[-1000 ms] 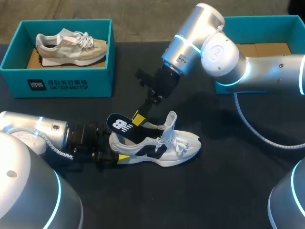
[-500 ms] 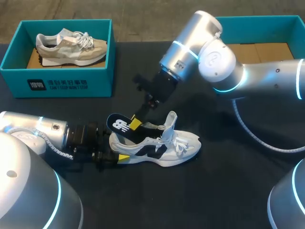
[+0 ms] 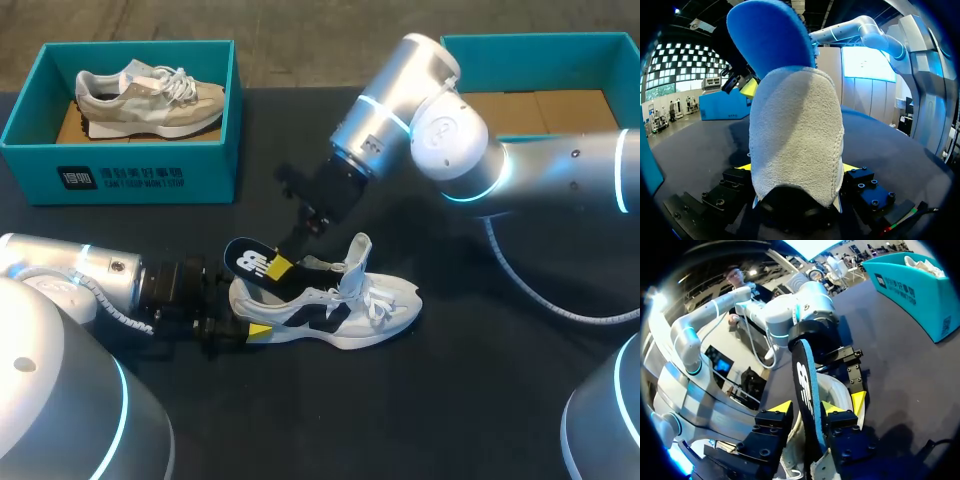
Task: Take the shoe out of the shoebox, open the shoe tongue, remove and reinsert the insole, then place the shoe into the shoebox
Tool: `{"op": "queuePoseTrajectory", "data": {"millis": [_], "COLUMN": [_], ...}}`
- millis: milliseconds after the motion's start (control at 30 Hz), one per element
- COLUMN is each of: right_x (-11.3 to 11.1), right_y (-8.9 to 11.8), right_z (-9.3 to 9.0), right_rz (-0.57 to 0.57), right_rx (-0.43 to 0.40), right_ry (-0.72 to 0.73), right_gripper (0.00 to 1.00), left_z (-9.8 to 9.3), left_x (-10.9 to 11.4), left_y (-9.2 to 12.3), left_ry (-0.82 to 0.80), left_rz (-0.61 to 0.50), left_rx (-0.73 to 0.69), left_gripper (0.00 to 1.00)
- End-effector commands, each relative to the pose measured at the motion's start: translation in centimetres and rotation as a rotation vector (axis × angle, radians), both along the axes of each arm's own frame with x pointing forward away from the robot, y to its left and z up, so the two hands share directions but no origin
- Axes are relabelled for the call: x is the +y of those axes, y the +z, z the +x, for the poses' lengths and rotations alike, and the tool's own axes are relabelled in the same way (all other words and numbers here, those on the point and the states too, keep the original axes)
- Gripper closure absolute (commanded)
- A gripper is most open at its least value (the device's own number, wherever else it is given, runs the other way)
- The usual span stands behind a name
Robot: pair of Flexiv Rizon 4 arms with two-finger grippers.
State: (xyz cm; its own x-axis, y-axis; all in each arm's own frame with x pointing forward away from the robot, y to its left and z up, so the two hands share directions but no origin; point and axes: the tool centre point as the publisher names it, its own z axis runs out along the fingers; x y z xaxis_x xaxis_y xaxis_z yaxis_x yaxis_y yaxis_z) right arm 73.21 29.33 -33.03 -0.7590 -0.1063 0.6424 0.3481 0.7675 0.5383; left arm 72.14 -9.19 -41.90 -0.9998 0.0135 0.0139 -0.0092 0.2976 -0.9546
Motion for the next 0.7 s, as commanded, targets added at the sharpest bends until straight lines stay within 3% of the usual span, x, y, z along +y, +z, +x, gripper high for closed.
{"op": "queuePoseTrajectory", "data": {"millis": [33, 200, 367, 700], "right_x": [0.1, 0.1, 0.2, 0.6], "right_y": [-0.3, -0.4, -0.3, 2.5], "right_z": [-0.2, -0.5, -0.6, 1.0], "right_rz": [0.007, 0.013, 0.020, 0.049], "right_rx": [-0.001, 0.006, 0.013, -0.042], "right_ry": [-0.003, 0.000, 0.002, -0.015], "right_gripper": [0.80, 1.00, 1.00, 1.00], "left_z": [-0.2, -0.2, -0.2, -0.2], "left_x": [-0.1, -0.1, -0.1, -0.1], "left_y": [-0.6, -0.6, -0.6, -0.6], "left_ry": [0.000, 0.000, 0.000, 0.000], "left_rz": [0.001, 0.001, 0.001, 0.001], "left_rx": [0.001, 0.001, 0.001, 0.001], "left_gripper": [1.00, 1.00, 1.00, 1.00]}}
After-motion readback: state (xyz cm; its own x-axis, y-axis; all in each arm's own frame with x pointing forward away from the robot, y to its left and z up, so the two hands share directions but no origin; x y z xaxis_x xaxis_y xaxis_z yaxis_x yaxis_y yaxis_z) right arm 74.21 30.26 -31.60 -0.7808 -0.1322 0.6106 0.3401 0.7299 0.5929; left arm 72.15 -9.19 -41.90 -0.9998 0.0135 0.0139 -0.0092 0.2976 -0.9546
